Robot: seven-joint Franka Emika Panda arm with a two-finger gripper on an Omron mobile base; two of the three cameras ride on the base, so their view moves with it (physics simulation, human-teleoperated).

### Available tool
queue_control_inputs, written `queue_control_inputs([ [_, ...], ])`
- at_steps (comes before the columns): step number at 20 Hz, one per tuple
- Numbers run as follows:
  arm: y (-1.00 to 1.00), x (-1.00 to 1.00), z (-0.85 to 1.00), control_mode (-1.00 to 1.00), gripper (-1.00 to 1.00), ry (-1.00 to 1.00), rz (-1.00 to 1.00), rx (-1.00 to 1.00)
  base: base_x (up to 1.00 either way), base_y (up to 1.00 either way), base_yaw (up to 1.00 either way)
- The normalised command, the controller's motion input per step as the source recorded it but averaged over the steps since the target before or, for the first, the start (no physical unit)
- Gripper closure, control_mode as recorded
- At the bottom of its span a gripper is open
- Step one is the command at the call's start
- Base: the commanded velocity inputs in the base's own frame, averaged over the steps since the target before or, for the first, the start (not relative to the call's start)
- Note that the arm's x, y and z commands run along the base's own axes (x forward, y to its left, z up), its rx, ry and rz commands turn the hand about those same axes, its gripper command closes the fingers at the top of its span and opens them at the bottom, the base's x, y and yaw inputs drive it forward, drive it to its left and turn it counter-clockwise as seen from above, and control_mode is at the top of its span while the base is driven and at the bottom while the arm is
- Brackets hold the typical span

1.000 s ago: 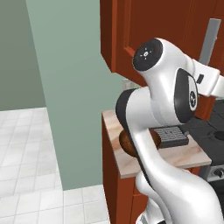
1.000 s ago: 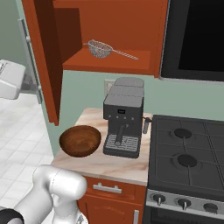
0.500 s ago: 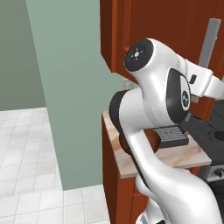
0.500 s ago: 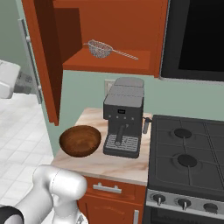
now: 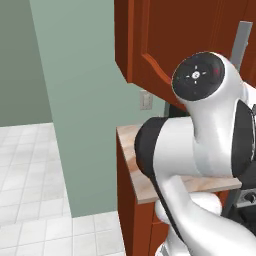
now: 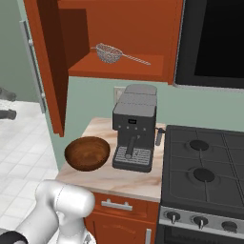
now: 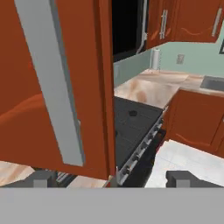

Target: Open the cabinet and setup a tea strainer by placing it in the bowl upright.

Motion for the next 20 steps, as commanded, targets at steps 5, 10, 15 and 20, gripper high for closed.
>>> queue_control_inputs([
  [5, -0.18, -0.77, 0.0, -1.0, -1.0, -0.02, 0.33, 0.36, 0.0, 0.0, 0.0],
  [10, -0.46, -0.34, -0.01, -1.0, -1.0, 0.0, 0.22, 0.45, 0.0, 0.0, 0.0],
  [15, -0.56, -0.04, 0.0, -1.0, -1.0, 0.0, 0.15, 0.43, 0.0, 0.0, 0.0],
  [20, -0.43, 0.0, -0.01, -1.0, -1.0, 0.0, 0.04, 0.23, 0.0, 0.0, 0.0],
])
